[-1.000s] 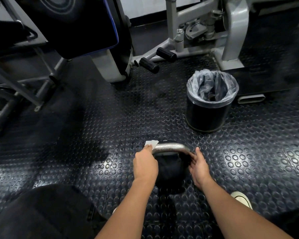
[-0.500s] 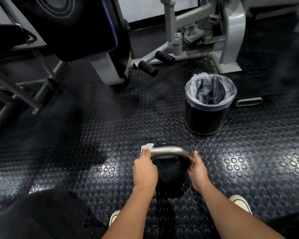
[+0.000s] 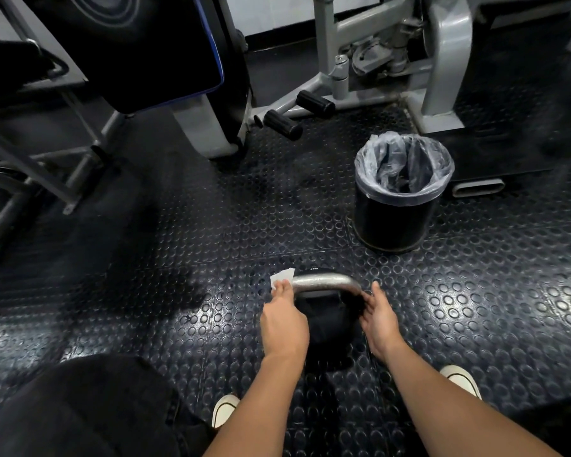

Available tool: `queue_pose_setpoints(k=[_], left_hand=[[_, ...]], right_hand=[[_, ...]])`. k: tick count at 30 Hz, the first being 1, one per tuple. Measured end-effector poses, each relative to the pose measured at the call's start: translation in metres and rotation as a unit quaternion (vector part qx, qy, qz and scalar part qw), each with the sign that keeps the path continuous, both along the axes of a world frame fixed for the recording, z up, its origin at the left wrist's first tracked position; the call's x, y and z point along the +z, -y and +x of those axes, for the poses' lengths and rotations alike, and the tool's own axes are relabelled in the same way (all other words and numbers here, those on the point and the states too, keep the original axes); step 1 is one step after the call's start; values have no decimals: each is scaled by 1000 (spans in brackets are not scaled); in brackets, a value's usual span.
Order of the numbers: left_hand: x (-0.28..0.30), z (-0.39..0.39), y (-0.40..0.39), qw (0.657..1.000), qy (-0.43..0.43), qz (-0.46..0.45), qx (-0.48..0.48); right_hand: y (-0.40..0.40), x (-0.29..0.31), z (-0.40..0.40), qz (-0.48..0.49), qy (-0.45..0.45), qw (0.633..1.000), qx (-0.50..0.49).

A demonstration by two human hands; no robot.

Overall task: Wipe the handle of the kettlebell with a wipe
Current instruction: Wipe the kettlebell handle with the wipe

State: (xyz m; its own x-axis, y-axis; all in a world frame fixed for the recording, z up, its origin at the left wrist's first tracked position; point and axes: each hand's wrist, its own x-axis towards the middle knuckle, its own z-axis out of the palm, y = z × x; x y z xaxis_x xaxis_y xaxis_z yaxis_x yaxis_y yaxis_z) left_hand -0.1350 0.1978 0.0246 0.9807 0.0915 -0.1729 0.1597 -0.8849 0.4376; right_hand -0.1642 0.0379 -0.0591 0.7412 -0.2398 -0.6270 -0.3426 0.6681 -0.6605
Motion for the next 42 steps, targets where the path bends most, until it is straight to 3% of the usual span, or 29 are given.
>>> queue_pose_setpoints(k=[10, 16, 22, 28, 33, 42], left_hand=[[-7, -4, 2, 999, 34, -18, -30], [-10, -5, -2, 999, 23, -46, 15], [-8, -19, 4, 998, 36, -44, -25], [0, -12, 11, 997, 31, -63, 34], [1, -23, 12, 998, 22, -60, 6], [1, -29, 16, 995, -6, -85, 58]], right_hand=[[1, 2, 1, 3, -3, 1000, 12], [1, 3, 0, -12, -11, 1000, 16], [-1, 1, -1, -9, 3, 1000, 2], [0, 4, 0, -2, 5, 1000, 10], [-1, 0, -1, -2, 9, 1000, 6], [-2, 1, 0, 3, 7, 1000, -7]])
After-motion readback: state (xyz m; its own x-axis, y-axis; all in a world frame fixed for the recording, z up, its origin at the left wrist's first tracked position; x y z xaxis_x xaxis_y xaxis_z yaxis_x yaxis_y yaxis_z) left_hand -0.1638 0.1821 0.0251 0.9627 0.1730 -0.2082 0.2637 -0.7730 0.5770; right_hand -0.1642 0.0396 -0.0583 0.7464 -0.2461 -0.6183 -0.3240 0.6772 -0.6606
